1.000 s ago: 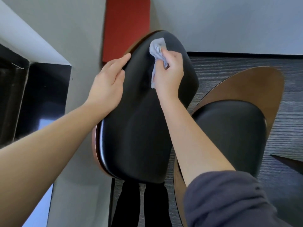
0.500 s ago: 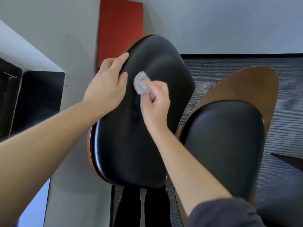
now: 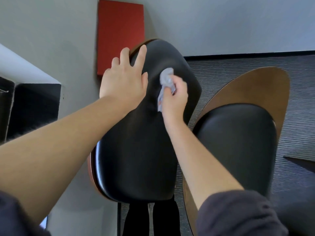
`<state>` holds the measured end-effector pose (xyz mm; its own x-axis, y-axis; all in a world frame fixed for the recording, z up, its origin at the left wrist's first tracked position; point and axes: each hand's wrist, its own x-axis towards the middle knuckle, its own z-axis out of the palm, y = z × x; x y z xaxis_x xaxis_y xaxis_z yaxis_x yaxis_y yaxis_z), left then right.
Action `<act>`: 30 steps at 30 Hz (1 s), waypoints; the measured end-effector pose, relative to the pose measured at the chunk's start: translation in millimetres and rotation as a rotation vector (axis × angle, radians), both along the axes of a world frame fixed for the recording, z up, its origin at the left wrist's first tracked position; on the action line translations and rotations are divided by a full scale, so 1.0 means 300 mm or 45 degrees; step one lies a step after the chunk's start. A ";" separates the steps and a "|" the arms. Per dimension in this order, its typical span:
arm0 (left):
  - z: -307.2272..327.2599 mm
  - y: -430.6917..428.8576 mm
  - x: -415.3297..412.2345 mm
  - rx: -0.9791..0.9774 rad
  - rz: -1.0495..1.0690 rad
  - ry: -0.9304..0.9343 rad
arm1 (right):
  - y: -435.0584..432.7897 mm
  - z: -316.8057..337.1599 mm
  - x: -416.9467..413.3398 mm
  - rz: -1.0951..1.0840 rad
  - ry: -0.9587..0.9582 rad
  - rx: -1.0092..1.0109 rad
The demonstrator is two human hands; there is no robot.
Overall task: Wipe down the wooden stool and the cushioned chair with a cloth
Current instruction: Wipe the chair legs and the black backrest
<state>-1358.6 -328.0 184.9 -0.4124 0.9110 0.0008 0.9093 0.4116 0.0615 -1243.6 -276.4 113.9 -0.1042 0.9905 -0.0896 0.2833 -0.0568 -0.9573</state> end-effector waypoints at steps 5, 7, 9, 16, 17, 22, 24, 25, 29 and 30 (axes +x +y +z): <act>-0.004 -0.005 -0.002 0.004 -0.014 0.018 | -0.274 0.002 0.073 0.323 0.124 0.210; -0.007 -0.004 0.002 0.005 -0.018 0.034 | -0.311 -0.009 0.100 0.414 0.147 0.251; -0.010 -0.002 0.003 0.006 -0.018 0.048 | -0.304 -0.015 0.104 0.440 0.139 0.280; -0.007 0.034 0.016 -0.007 0.030 0.076 | 0.007 -0.072 0.031 0.069 0.051 0.201; -0.005 0.047 0.017 0.006 0.026 0.097 | 0.061 -0.079 0.027 0.008 0.046 0.153; -0.040 0.132 0.017 -0.020 -0.134 0.297 | 0.240 -0.152 0.035 -0.193 0.005 -0.010; -0.048 0.170 0.019 -0.043 -0.177 0.314 | 0.282 -0.194 0.058 -0.269 0.042 -0.137; -0.050 0.183 0.018 -0.044 -0.185 0.319 | 0.302 -0.219 0.073 -0.292 0.045 -0.197; -0.067 0.184 0.020 -0.003 -0.165 0.402 | 0.366 -0.355 0.135 -0.480 0.056 -0.434; -0.070 0.183 0.019 0.007 -0.158 0.407 | 0.377 -0.404 0.152 -0.544 0.034 -0.487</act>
<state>-1352.8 -273.1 163.9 -0.2762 0.9539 0.1171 0.9262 0.2967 -0.2326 -1198.1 -163.2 -7.2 0.2909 0.8429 -0.4526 0.1350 -0.5045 -0.8528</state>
